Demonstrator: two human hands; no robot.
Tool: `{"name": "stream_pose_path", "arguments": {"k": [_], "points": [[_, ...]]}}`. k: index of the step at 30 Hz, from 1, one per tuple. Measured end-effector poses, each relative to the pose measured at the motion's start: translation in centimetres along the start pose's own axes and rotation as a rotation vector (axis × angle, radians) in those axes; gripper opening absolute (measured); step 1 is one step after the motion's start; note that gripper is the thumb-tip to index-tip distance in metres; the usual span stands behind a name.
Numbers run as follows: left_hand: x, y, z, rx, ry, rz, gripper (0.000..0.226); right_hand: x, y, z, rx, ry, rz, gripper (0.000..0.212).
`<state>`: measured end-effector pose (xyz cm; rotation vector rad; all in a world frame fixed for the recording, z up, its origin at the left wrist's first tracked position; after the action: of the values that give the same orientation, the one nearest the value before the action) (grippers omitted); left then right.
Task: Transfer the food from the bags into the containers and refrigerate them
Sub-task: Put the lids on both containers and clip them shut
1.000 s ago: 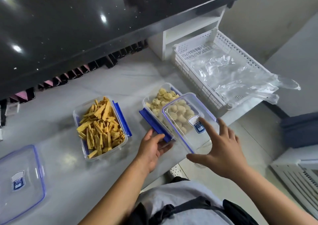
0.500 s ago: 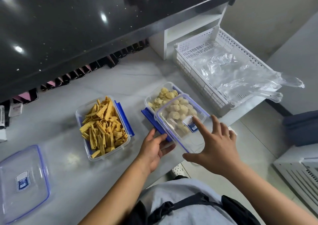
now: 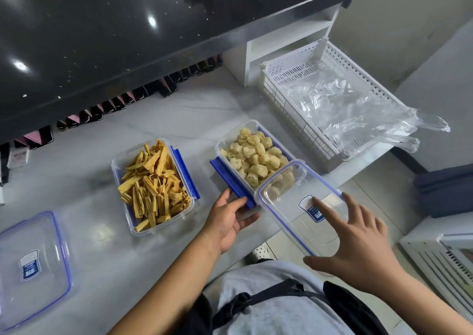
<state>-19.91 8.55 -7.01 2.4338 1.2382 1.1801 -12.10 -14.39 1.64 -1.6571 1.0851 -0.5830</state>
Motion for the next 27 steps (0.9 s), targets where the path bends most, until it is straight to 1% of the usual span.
{"name": "stream_pose_path", "arguments": {"k": [3,8,11,13,18,22,27], "points": [[0.0,0.0,-0.1,0.002,0.002,0.005,0.043,-0.5,0.2,0.3,0.01,0.0,0.023,0.113],[-0.1,-0.2,-0.2,0.014,0.002,0.019,0.045,-3.1,-0.3,3.1,0.096,-0.046,0.204,0.109],[0.0,0.1,-0.5,0.028,0.023,0.042,0.047,-5.7,-0.8,6.5,0.152,-0.085,0.224,0.109],[0.1,0.3,-0.6,0.044,0.043,0.042,0.053,-7.5,-1.0,9.0,0.167,-0.093,0.205,0.11],[-0.2,0.6,-0.8,0.077,0.066,0.041,0.056,-9.9,0.4,13.0,0.064,-0.099,0.122,0.106],[-0.3,0.7,-1.0,0.082,0.099,0.049,0.053,-9.3,0.6,12.6,0.052,-0.106,0.101,0.107],[-0.5,0.5,-1.2,0.056,0.113,0.072,0.057,-7.4,2.1,10.6,0.007,-0.064,0.087,0.108]]}}
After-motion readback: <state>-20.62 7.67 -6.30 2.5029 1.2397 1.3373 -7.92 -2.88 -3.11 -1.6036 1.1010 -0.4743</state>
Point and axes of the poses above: each hand's wrist, its own z-axis towards the middle knuckle, its own y-axis out of the palm, x = y × z, the point moved 5 cm from there along z, towards the middle knuckle, and after that the axes turned 1 degree about z, right-handed, at the moved point
